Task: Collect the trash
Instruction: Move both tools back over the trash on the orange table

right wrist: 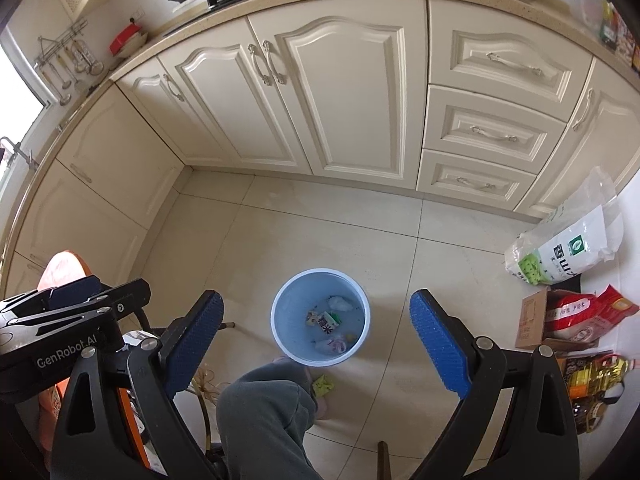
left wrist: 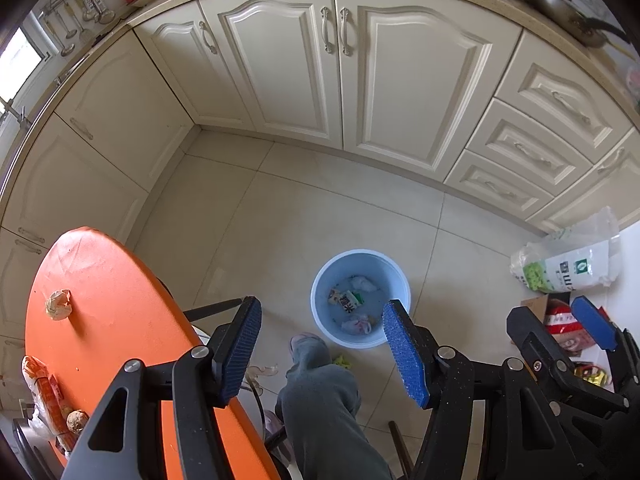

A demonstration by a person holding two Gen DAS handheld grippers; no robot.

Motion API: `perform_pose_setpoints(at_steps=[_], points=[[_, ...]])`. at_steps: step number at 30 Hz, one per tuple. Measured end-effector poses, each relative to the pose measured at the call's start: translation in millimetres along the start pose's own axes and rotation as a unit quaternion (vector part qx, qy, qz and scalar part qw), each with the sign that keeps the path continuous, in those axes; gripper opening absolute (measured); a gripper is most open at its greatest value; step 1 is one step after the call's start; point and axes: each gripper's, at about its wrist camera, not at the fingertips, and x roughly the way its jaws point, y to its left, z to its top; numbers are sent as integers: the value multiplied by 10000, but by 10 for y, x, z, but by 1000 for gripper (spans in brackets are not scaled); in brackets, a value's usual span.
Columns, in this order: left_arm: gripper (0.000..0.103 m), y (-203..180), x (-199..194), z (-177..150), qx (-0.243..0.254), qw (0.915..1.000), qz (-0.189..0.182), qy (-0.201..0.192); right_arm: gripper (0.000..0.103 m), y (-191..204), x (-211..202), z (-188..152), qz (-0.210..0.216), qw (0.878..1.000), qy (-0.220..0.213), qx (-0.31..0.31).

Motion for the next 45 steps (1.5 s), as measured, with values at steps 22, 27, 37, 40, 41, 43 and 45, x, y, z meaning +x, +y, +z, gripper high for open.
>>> perform_pose_setpoints(at_steps=[22, 27, 37, 40, 41, 43, 45], points=[[59, 368, -442, -515, -453, 9989, -135, -66, 96, 255, -355, -307, 17, 9992, 12, -396], [59, 564, -751, -868, -630, 9978, -86, -190, 96, 413, -596, -452, 164, 9983, -166, -539], [59, 1134, -1443, -1766, -1148, 9922, 39, -489, 96, 1064, -1027, -874, 423, 9911, -348, -1209], [60, 1389, -1599, -2023, -1361, 9890, 44, -574, 96, 1314, -1151, -991, 413, 9870, -455, -1482], [60, 1466, -1655, -2110, -1436, 9878, 39, -595, 96, 1407, -1195, -1029, 444, 9856, -494, -1556], [60, 1643, -1745, -2297, -1588, 9853, 48, -624, 96, 1574, -1282, -1110, 521, 9829, -563, -1671], [61, 1815, -1825, -2495, -1718, 9828, 158, -663, 96, 1761, -1355, -1197, 584, 9799, -621, -1801]])
